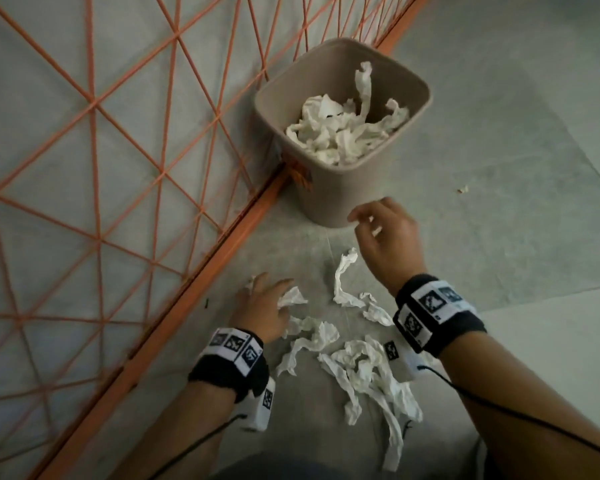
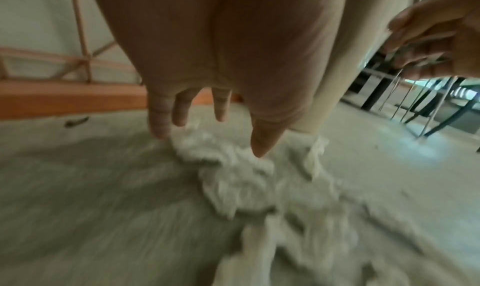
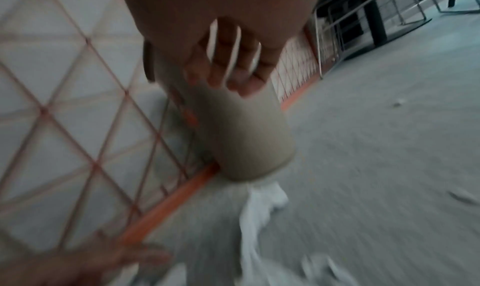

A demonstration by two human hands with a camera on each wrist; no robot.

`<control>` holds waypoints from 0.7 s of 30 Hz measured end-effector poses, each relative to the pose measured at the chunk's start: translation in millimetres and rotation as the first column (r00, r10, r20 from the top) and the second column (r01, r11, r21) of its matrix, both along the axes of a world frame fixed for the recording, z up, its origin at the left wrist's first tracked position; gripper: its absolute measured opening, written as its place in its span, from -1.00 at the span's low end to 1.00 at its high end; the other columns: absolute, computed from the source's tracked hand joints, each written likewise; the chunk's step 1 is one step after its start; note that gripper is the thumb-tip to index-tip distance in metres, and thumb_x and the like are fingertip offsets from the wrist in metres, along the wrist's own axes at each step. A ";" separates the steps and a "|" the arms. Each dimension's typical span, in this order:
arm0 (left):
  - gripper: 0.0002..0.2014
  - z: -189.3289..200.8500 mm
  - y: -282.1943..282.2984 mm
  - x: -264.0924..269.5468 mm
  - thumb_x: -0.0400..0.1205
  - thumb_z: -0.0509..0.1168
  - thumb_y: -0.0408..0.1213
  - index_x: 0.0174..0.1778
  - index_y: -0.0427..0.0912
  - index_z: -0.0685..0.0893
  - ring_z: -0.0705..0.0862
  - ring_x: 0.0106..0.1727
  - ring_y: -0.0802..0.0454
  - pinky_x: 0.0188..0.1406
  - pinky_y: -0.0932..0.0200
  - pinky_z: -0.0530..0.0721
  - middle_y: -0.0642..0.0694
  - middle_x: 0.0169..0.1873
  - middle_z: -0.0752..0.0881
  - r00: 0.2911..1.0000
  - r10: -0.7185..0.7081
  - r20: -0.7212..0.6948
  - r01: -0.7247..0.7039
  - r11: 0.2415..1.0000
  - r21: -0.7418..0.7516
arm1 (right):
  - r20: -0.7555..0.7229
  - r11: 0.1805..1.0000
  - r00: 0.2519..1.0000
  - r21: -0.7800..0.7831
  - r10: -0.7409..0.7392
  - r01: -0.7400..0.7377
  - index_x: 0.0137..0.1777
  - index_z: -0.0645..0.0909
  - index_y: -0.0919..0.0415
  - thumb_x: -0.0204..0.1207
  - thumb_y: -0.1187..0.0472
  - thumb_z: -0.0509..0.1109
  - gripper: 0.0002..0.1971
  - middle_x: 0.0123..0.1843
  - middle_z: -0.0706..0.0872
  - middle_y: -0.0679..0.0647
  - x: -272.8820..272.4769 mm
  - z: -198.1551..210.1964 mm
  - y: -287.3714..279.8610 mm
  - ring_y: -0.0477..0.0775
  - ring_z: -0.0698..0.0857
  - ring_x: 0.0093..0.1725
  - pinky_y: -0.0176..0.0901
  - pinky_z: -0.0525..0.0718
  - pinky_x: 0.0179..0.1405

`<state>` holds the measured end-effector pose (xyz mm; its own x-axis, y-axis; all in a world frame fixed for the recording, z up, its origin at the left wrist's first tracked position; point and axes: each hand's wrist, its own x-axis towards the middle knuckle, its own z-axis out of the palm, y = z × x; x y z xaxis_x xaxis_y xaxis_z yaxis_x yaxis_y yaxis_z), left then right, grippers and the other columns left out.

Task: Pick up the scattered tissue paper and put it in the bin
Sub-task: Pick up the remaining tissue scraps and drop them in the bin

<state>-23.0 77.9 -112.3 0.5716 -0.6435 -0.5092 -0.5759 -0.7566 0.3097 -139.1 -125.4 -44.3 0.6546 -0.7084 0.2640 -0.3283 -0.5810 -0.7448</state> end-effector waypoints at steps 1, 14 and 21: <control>-0.48 -13.8 6.7 -4.6 0.63 0.30 -0.23 0.52 0.21 0.46 0.32 0.58 -0.20 0.57 -0.08 0.31 -0.08 0.63 0.24 1.000 -0.010 -0.005 0.010 1.000 -0.020 | -0.152 0.998 0.987 0.034 0.054 -0.050 0.14 0.71 0.03 0.52 0.17 0.30 -0.75 0.12 0.67 0.06 -4.5 -21.4 8.4 0.12 0.66 0.07 0.08 0.70 0.01; -0.39 15.2 16.2 -21.5 0.47 0.10 -0.68 0.31 -0.06 0.71 0.62 0.19 0.07 0.26 0.30 0.57 -0.06 0.19 0.63 0.987 0.135 0.083 -0.052 0.771 -0.634 | -0.501 0.966 0.827 0.126 0.257 -0.224 -0.12 0.76 0.23 0.44 0.43 0.34 -0.82 -0.04 0.68 0.22 -40.2 -105.5 22.6 0.34 0.66 -0.08 0.01 0.62 -0.15; -0.49 -42.7 32.7 -80.8 0.67 0.19 -0.06 0.59 0.11 0.36 0.33 0.56 -0.22 0.44 -0.19 0.45 -0.08 0.59 0.36 0.954 -0.216 0.205 0.263 0.936 -0.235 | -0.431 0.901 0.901 0.372 -0.044 0.222 -0.04 0.58 0.21 0.36 0.42 0.30 -0.79 -0.03 0.58 0.10 -74.5 -85.6 14.3 0.18 0.56 -0.06 -0.16 0.41 -0.22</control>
<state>-103.7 110.7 -155.0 0.4486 -0.8675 -0.2152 -0.7922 -0.4974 0.3537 -213.6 -111.1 -129.9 0.5306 -0.7811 -0.3291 -0.7021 -0.1876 -0.6869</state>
